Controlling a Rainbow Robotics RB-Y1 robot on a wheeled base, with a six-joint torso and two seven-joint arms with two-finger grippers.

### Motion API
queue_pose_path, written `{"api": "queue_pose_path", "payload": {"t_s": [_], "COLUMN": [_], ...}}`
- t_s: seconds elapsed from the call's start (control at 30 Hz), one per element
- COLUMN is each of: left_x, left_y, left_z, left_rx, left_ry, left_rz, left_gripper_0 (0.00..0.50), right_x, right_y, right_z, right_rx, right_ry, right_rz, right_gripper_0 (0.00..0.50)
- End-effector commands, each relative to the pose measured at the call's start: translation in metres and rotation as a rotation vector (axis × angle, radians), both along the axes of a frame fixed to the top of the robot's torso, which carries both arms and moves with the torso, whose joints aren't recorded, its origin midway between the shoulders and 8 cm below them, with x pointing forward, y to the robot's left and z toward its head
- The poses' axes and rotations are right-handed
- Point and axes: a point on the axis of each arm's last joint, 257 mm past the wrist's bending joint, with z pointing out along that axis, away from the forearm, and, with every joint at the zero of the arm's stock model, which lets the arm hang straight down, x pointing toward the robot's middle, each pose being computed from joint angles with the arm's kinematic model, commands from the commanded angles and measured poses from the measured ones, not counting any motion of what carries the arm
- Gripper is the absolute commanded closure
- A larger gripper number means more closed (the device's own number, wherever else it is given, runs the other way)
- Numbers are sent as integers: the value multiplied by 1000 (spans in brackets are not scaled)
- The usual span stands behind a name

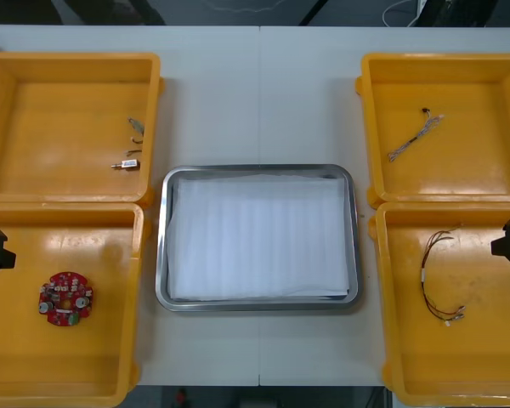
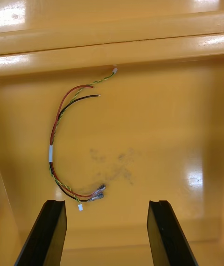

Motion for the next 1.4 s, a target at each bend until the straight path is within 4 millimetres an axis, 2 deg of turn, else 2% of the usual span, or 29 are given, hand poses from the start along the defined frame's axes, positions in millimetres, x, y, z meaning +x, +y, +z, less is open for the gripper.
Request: {"api": "queue_pose_path", "payload": {"t_s": [0.03, 1.4], "left_x": [-4, -4], "left_y": [17, 17], "left_z": [9, 9], "left_rx": [75, 75], "left_ry": [5, 5], "left_rz": [-60, -60], "left_gripper_0": [0, 0], "right_x": [-5, -5], "right_y": [-11, -11], "right_z": [3, 3], "right_rx": [-25, -25], "right_ry": [5, 5], "right_rz": [-14, -14], "right_gripper_0": [0, 0]}}
